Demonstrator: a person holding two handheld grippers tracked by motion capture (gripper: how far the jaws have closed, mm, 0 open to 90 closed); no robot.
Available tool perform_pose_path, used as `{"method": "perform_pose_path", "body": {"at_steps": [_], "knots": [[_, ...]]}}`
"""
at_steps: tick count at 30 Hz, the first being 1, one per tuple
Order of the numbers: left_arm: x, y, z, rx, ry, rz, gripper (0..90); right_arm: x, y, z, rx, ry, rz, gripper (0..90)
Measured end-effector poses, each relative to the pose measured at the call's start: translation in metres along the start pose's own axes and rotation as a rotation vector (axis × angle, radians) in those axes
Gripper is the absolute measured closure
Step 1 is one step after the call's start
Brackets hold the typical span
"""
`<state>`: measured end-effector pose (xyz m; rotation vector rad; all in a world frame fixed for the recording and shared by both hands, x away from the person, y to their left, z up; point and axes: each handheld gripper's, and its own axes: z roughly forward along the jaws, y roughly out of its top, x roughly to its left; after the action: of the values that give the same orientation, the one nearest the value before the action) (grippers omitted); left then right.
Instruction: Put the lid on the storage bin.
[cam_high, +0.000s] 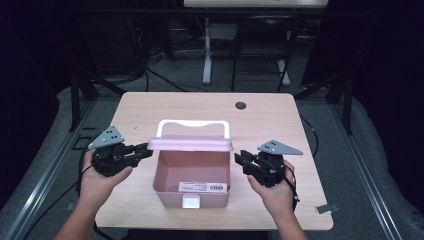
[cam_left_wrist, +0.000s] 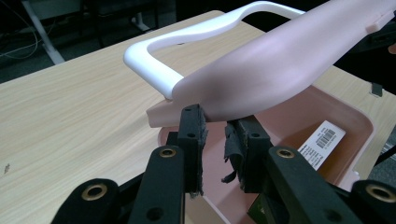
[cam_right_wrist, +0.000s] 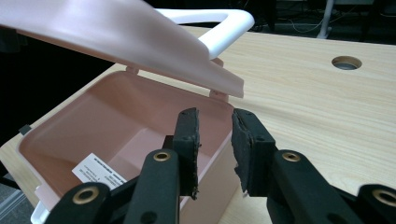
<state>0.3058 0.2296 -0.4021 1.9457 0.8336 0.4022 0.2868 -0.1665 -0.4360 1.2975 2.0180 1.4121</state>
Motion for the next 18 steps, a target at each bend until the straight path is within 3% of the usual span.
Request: {"method": "perform_pose_path", "body": {"at_steps": [18], "knots": [[-0.0047,-0.0077,-0.0037,0.006,-0.007,0.006,75.2,-0.0082,-0.0022,-0.0009,-0.006,-0.021,0.022,70.3]]}}
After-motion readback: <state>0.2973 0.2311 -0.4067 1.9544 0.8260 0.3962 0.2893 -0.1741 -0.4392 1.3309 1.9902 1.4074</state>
